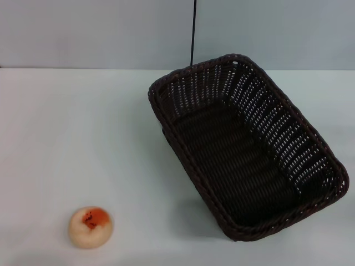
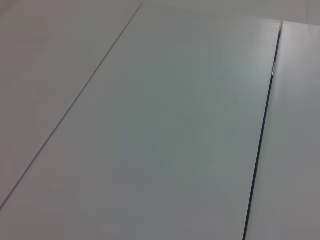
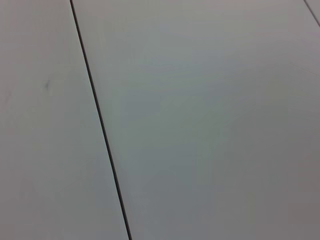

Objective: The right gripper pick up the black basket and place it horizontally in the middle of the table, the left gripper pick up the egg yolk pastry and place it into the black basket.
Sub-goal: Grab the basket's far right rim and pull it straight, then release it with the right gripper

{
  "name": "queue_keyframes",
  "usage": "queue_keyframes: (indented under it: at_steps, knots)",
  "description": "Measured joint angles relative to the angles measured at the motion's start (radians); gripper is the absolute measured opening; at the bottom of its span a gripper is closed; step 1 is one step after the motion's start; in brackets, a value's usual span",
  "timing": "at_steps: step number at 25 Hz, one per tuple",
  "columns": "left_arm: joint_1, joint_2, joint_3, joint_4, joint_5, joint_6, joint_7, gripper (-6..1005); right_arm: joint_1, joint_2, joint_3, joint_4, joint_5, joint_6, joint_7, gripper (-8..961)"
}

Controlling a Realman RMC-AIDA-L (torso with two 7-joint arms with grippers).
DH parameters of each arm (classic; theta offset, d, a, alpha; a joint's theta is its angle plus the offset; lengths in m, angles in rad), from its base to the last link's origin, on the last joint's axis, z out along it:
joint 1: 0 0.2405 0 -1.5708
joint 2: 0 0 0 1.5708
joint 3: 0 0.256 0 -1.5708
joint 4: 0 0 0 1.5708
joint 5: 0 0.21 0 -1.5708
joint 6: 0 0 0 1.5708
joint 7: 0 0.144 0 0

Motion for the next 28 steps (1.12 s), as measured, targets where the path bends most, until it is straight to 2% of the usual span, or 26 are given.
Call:
queue_keyframes:
  at_steps: [10, 13, 14, 15, 19, 20, 21, 22, 24, 25, 28]
  knots:
    - [0.001, -0.001, -0.001, 0.000, 0.000, 0.000, -0.001, 737, 0.003, 0.000, -0.024, 0.001, 0.000, -0.003, 0.003, 494]
    - [0.001, -0.001, 0.001, 0.000, 0.001, 0.000, -0.001, 737, 0.002, -0.001, -0.079, -0.017, 0.000, -0.008, 0.047, 495]
    - [0.001, -0.002, 0.002, 0.000, 0.001, 0.000, -0.001, 736, -0.002, -0.004, -0.146, -0.070, -0.014, -0.013, 0.124, 495]
    - [0.001, -0.002, 0.002, 0.000, 0.001, 0.000, -0.001, 736, -0.002, -0.004, -0.146, -0.070, -0.014, -0.013, 0.124, 495]
    - [0.000, -0.002, -0.002, 0.000, 0.000, -0.001, -0.019, 736, -0.023, -0.006, -0.284, -0.320, -0.145, -0.029, 0.427, 496]
    - [0.001, -0.002, -0.003, 0.000, -0.001, -0.001, -0.024, 736, -0.027, -0.007, -0.294, -0.375, -0.180, -0.029, 0.506, 497]
    - [0.001, -0.002, -0.003, 0.000, -0.001, -0.001, -0.024, 736, -0.031, -0.009, -0.311, -0.515, -0.273, -0.031, 0.699, 497]
    - [0.001, -0.002, -0.003, 0.000, -0.002, -0.001, -0.026, 736, -0.031, -0.009, -0.311, -0.515, -0.273, -0.031, 0.699, 497]
    - [0.002, -0.002, -0.003, 0.003, -0.003, -0.001, -0.027, 735, -0.023, -0.012, -0.321, -0.730, -0.436, -0.041, 0.973, 498]
    - [0.003, -0.002, -0.004, 0.003, -0.003, -0.001, -0.027, 735, -0.023, -0.012, -0.321, -0.730, -0.436, -0.041, 0.973, 498]
    - [0.003, -0.003, -0.003, 0.003, -0.001, -0.001, -0.027, 735, -0.002, -0.023, -0.344, -0.943, -0.601, -0.057, 1.230, 499]
